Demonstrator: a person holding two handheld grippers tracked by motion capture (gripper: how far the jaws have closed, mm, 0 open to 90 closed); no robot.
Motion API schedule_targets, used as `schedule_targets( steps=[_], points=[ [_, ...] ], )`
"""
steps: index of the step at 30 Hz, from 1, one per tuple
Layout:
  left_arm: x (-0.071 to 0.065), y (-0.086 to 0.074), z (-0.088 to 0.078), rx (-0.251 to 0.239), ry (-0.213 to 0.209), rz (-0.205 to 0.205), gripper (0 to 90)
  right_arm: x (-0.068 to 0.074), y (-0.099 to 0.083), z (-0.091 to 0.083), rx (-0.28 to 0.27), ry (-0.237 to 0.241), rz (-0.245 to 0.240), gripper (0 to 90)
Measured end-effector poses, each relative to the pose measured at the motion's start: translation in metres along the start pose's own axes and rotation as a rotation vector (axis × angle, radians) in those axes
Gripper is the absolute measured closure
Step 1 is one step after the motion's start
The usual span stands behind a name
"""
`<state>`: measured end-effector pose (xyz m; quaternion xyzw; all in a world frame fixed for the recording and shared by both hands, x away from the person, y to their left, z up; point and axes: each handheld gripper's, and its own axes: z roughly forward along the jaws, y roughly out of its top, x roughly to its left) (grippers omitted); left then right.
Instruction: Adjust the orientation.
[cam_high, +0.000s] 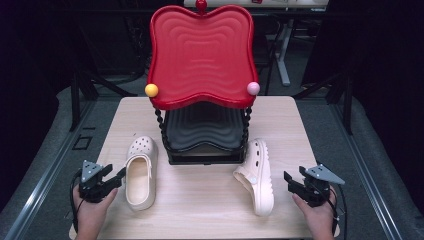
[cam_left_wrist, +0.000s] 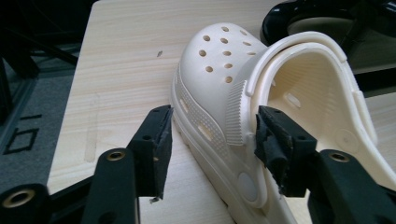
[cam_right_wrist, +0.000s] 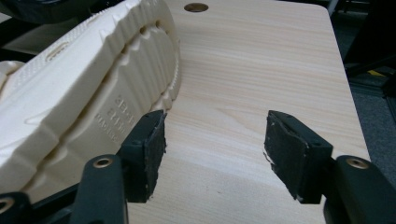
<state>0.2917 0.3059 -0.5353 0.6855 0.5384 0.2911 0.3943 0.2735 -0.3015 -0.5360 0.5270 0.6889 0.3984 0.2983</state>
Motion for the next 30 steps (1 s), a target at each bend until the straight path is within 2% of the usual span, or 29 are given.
schedule_targets(
  steps=[5,7,11,14,17,19,20,24,27,30],
  points=[
    [0.002,-0.001,0.0,0.0,-0.02,-0.026,48.9,0.001,0.0,0.0,-0.013,0.013,0.007,36.0],
    [0.001,-0.001,0.0,-0.001,-0.021,-0.029,48.9,0.001,0.0,0.0,-0.018,-0.001,-0.004,36.6],
    [0.001,-0.001,0.0,-0.012,-0.03,-0.034,49.5,0.002,-0.002,0.0,-0.044,0.004,-0.001,39.4],
    [0.003,0.0,-0.003,-0.016,-0.037,-0.038,50.0,0.004,-0.002,0.0,-0.045,0.01,-0.021,44.8],
    [0.003,0.001,-0.005,-0.025,-0.029,-0.037,51.7,0.005,-0.002,0.0,-0.056,0.027,-0.017,47.3],
    [0.004,0.002,-0.009,-0.043,-0.025,-0.045,53.3,0.006,-0.001,-0.001,-0.053,0.027,-0.016,48.9],
    [0.006,0.003,-0.011,-0.063,-0.024,-0.062,53.9,0.007,-0.001,-0.002,-0.048,0.021,-0.017,49.4],
    [0.008,0.003,-0.015,-0.07,0.009,-0.066,55.3,0.006,-0.001,-0.003,-0.054,0.018,-0.015,51.4],
    [0.01,0.003,-0.016,-0.075,-0.016,-0.097,60.5,0.006,0.0,-0.005,-0.053,0.02,-0.004,52.7],
    [0.008,0.004,-0.017,-0.076,-0.013,-0.092,62.2,0.007,0.0,-0.005,-0.046,0.017,-0.003,53.5]
  ],
)
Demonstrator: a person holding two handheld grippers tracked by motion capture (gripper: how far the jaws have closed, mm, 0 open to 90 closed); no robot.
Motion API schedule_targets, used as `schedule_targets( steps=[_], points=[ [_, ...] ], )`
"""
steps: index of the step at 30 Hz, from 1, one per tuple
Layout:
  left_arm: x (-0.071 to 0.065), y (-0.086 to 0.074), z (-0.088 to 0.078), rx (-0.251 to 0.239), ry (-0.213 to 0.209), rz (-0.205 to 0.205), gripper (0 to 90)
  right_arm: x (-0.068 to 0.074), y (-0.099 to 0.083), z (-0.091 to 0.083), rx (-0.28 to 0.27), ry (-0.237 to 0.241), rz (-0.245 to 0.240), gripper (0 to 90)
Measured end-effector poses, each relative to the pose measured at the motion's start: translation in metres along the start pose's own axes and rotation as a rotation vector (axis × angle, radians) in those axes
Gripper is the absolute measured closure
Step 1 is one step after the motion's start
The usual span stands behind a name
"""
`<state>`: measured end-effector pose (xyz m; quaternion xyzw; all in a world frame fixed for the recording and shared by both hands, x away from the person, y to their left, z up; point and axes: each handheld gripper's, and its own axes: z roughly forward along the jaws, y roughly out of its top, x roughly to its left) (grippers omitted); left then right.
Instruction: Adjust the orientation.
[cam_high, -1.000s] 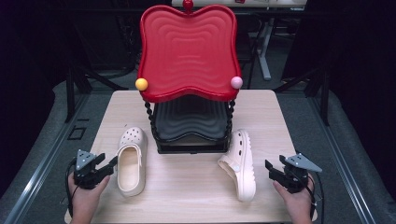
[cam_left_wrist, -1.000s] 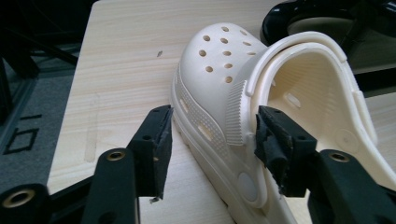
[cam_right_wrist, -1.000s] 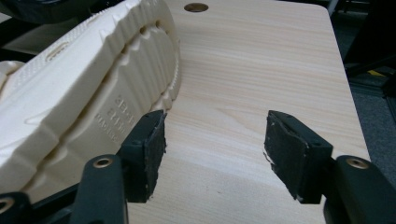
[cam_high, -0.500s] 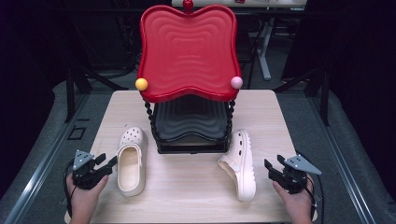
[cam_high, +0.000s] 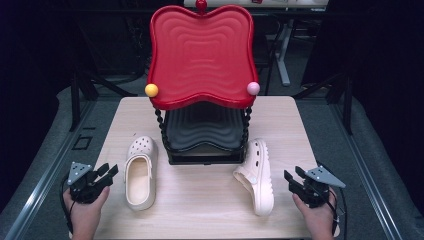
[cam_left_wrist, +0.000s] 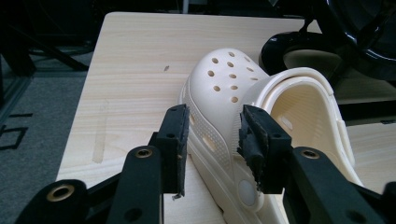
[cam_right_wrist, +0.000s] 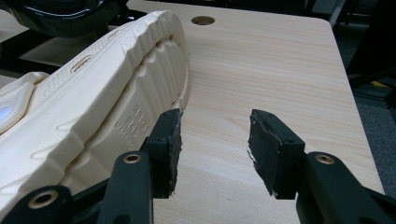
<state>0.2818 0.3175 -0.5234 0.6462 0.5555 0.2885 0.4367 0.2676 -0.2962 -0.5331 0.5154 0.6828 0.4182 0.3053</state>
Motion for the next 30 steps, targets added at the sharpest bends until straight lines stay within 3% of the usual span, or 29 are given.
schedule_targets(
  steps=[3,9,14,22,26,30],
  points=[
    [-0.003,0.002,-0.001,0.001,0.001,0.012,63.0,0.001,0.0,0.0,0.008,0.001,-0.002,54.3],
    [-0.013,0.005,0.001,-0.004,-0.044,0.035,64.3,0.0,0.001,0.0,0.008,0.003,0.002,54.7],
    [-0.021,0.003,0.012,0.032,-0.053,0.06,64.0,0.0,0.001,0.0,0.0,0.001,0.016,54.7],
    [-0.029,0.0,0.032,0.058,0.006,0.097,59.1,0.0,0.001,0.0,-0.002,-0.003,0.016,54.7],
    [-0.032,-0.001,0.045,0.099,0.027,0.096,62.8,0.0,0.001,0.0,0.0,-0.006,0.017,54.7],
    [-0.033,0.001,0.046,0.1,0.039,0.102,67.2,0.001,0.001,0.001,0.004,-0.006,0.013,54.7]
  ],
)
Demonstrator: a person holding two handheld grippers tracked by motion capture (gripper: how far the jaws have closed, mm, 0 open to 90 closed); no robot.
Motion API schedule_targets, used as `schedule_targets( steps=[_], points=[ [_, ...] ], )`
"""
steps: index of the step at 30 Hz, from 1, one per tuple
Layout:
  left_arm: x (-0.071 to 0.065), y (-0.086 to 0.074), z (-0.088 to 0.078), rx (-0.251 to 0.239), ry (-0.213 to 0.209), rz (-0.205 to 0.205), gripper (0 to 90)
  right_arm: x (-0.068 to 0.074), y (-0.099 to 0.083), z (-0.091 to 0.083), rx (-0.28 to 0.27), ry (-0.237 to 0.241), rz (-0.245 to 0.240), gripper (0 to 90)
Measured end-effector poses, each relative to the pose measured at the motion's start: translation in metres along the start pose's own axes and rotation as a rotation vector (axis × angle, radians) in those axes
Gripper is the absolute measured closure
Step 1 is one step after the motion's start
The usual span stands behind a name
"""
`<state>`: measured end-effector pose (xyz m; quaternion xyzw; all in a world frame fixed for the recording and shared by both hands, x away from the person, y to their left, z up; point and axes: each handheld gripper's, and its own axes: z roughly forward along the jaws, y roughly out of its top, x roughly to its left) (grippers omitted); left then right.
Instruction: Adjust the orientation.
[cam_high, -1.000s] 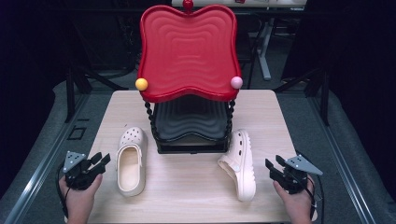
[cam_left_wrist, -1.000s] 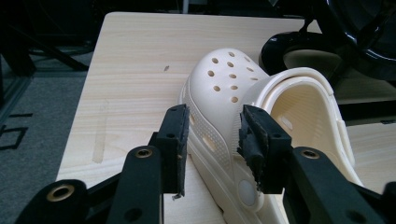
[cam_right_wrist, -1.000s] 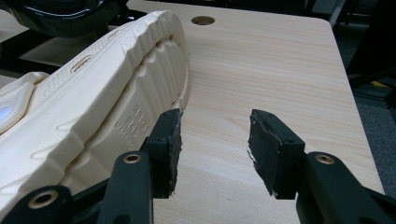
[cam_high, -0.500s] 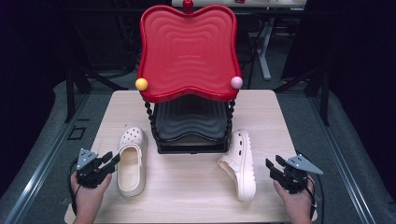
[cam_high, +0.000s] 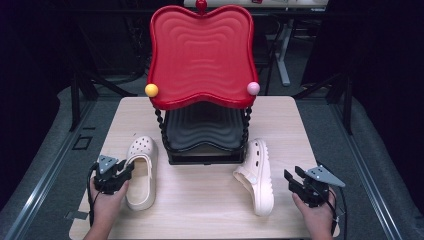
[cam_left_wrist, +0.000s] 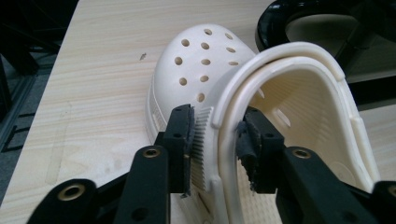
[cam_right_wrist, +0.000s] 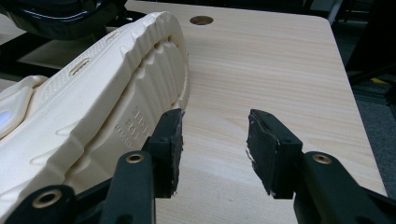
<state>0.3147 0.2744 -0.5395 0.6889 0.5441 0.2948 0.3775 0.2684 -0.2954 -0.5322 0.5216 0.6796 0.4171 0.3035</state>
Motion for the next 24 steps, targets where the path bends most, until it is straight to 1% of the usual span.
schedule_targets(
  steps=[5,8,11,12,16,17,19,21,24],
  points=[
    [-0.001,0.0,-0.002,-0.005,0.003,0.018,71.1,0.0,0.0,0.0,-0.002,0.0,0.003,54.7],
    [-0.002,0.001,-0.003,-0.001,0.003,0.041,72.6,-0.001,-0.001,0.0,-0.001,0.0,0.006,54.6],
    [-0.003,0.001,-0.005,0.005,-0.005,0.05,73.3,-0.002,-0.001,-0.001,-0.01,0.002,0.012,54.6],
    [-0.003,0.0,-0.007,0.009,-0.021,0.056,73.3,-0.002,-0.001,-0.002,-0.008,-0.001,0.011,54.7],
    [-0.005,-0.002,-0.012,0.02,-0.06,0.078,74.0,-0.003,-0.001,-0.002,-0.006,-0.002,0.009,54.7],
    [-0.005,-0.002,-0.012,0.02,-0.06,0.078,74.0,-0.003,-0.001,-0.002,-0.006,-0.002,0.009,54.7],
    [-0.006,-0.003,-0.016,0.021,-0.081,0.086,74.0,-0.002,0.0,-0.003,-0.013,0.001,0.01,54.7],
    [-0.007,-0.006,-0.021,0.03,-0.101,0.108,73.9,-0.002,0.0,-0.004,-0.013,0.0,0.007,54.7],
    [-0.007,-0.006,-0.024,0.037,-0.122,0.129,73.8,-0.001,0.001,-0.006,-0.022,0.003,0.001,55.7]
  ],
)
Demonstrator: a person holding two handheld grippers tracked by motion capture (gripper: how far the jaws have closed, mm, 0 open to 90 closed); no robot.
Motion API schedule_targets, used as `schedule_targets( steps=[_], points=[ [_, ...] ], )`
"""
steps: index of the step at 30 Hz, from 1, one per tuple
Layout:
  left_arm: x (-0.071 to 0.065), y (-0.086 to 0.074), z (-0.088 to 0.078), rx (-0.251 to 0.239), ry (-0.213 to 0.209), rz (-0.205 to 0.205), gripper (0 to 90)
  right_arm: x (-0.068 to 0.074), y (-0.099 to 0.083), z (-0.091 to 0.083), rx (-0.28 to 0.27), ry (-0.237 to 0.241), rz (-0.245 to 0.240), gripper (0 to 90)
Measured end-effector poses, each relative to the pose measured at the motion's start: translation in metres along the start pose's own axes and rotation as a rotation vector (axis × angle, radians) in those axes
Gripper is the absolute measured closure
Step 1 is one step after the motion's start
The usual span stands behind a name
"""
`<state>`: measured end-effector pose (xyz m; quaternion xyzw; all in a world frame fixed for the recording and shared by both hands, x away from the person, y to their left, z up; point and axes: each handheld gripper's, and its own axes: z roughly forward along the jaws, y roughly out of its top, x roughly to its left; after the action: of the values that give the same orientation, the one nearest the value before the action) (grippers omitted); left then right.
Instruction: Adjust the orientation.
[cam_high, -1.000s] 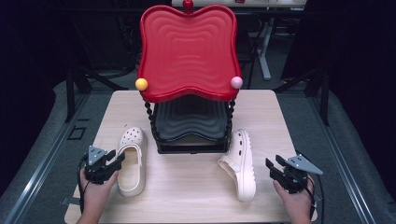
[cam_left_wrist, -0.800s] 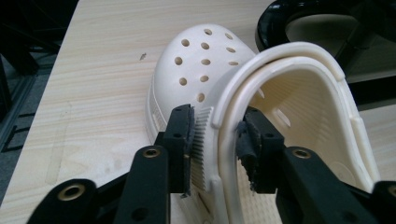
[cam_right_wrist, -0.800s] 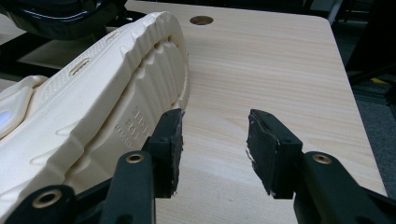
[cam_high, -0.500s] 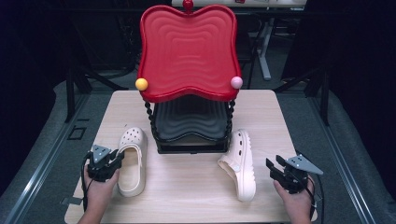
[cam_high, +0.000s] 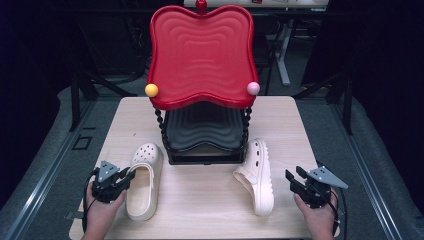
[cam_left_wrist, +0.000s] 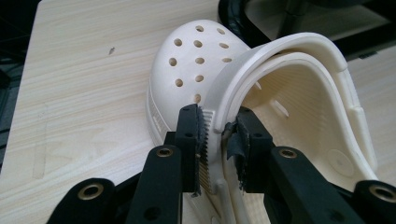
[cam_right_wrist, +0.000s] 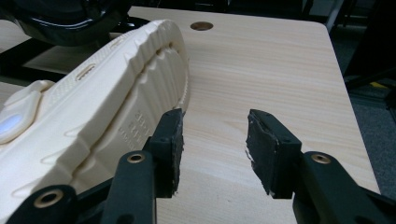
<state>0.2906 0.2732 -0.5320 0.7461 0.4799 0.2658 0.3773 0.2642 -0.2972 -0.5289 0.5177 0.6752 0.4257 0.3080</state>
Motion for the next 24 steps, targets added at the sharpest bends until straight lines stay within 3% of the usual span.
schedule_targets(
  steps=[8,12,16,19,24],
  points=[
    [-0.003,0.0,0.001,-0.029,0.015,-0.016,65.7,0.017,0.009,-0.007,-0.017,0.058,-0.044,71.8],
    [-0.004,0.0,0.004,-0.032,0.011,-0.021,66.6,0.031,0.017,-0.01,-0.031,0.092,-0.079,80.4],
    [-0.004,0.002,0.005,-0.026,0.019,-0.018,69.7,0.043,0.019,-0.008,-0.025,0.123,-0.104,81.8],
    [-0.006,0.003,0.006,-0.027,0.025,0.008,71.5,0.057,0.02,-0.001,-0.008,0.16,-0.139,83.6],
    [-0.002,0.002,0.007,-0.032,0.015,-0.018,71.2,0.065,0.021,0.005,0.006,0.176,-0.155,84.0]
  ],
)
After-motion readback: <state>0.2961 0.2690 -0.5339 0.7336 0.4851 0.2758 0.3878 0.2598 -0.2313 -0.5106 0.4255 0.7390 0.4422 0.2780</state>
